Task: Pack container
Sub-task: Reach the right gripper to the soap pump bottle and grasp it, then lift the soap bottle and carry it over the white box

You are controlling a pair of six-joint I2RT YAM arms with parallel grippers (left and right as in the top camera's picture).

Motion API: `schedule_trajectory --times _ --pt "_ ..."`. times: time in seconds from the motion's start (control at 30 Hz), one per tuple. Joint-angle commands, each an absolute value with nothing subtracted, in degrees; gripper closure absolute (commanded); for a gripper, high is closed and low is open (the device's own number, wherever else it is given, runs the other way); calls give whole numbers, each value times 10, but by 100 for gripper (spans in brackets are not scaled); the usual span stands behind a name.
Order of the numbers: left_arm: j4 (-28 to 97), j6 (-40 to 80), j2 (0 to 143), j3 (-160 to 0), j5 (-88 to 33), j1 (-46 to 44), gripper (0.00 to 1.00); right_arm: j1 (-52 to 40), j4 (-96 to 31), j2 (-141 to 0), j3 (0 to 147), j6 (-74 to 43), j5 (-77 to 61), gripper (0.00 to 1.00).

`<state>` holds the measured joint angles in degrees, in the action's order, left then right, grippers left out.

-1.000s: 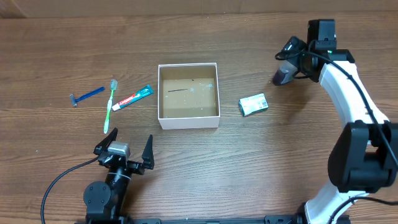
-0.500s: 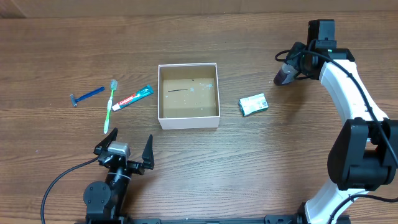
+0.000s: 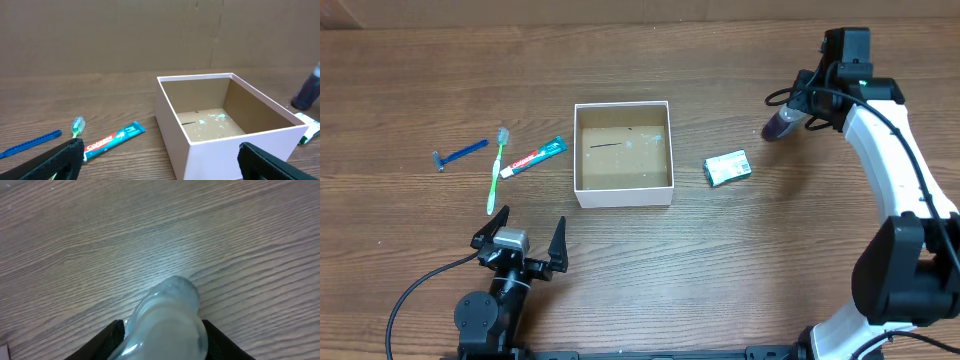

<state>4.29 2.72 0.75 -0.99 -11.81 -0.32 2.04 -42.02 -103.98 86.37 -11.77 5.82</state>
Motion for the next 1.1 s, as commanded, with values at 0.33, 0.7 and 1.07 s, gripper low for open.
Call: schedule_trajectory --times 0.33,0.7,1.07 --pt "42 15 3 -7 -118 1 0 23 -406 -1016 878 -102 52 45" --pt "42 15 3 -7 -118 1 0 23 -396 -1038 877 -102 48 51" --pt "42 15 3 -7 -118 1 0 23 -399 -1037 878 -102 42 63"
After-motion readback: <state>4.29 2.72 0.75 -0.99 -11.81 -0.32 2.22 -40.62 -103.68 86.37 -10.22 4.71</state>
